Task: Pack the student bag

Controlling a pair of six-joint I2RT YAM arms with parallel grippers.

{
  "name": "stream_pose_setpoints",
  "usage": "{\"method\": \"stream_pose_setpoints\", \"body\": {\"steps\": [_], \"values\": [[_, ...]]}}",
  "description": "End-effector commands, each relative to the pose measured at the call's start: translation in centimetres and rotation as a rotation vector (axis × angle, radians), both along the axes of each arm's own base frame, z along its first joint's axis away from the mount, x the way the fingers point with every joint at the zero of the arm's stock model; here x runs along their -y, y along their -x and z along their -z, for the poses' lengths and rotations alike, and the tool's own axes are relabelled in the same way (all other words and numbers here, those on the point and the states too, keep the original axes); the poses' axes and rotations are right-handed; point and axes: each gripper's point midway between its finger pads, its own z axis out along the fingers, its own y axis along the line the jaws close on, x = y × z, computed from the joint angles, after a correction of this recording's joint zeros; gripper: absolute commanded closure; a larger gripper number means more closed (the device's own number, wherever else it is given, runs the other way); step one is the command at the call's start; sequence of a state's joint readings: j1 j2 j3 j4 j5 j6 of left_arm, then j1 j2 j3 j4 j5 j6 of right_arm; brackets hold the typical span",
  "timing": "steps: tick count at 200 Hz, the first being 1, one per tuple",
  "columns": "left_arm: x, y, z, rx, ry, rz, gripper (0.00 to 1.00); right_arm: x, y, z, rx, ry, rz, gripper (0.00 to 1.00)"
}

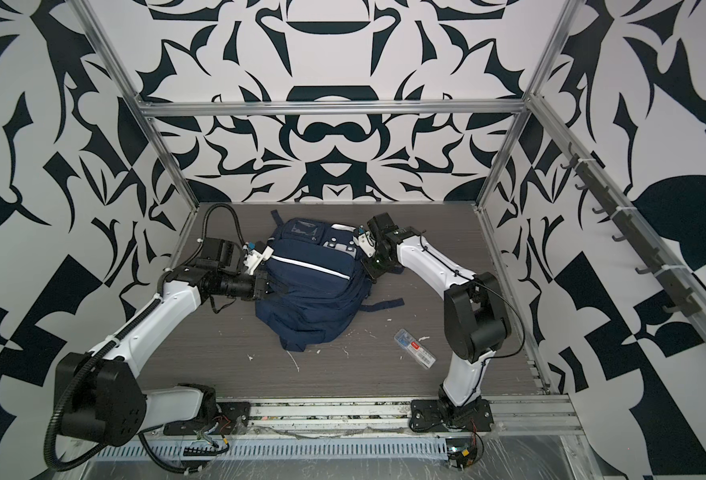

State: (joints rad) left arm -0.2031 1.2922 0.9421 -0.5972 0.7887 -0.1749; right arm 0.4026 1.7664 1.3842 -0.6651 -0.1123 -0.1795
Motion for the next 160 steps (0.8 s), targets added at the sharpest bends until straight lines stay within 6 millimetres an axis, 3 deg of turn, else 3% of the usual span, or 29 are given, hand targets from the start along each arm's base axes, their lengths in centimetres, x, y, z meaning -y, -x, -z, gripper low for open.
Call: {"method": "stream_pose_setpoints", "body": {"steps": [1, 55, 70, 87, 109, 134, 160], "values": [[-1.4, 1.8, -0.1, -0.054, -0.042, 0.000, 1.00, 12.1, -4.5, -2.5, 0.221, 0.240, 0.360, 0.97], [-0.7, 0.4, -0.6, -0.063, 0.022, -0.031, 1.00, 8.5, -0.4, -2.4, 0.244, 0.020, 0.195, 0.77], [-0.5, -0.1, -0.2, -0.083, 0.029, -0.041, 1.00, 8.0, 0.9, -2.7, 0.262, -0.021, 0.158, 0.66], [-0.8, -1.0, -0.2, -0.101, 0.038, -0.074, 1.00, 7.7, 2.2, -3.7, 0.303, -0.058, 0.125, 0.56], [-1.0, -2.4, -0.6, -0.122, 0.071, -0.106, 1.00, 7.1, 3.9, -4.9, 0.330, -0.108, 0.077, 0.51], [-0.8, -3.2, -0.8, -0.119, 0.077, -0.103, 1.00, 4.8, 5.7, -6.5, 0.346, -0.240, -0.020, 0.45], [-0.9, -3.2, 0.0, -0.140, 0.056, -0.095, 1.00, 2.0, 7.2, -8.5, 0.337, -0.412, -0.127, 0.28]]}}
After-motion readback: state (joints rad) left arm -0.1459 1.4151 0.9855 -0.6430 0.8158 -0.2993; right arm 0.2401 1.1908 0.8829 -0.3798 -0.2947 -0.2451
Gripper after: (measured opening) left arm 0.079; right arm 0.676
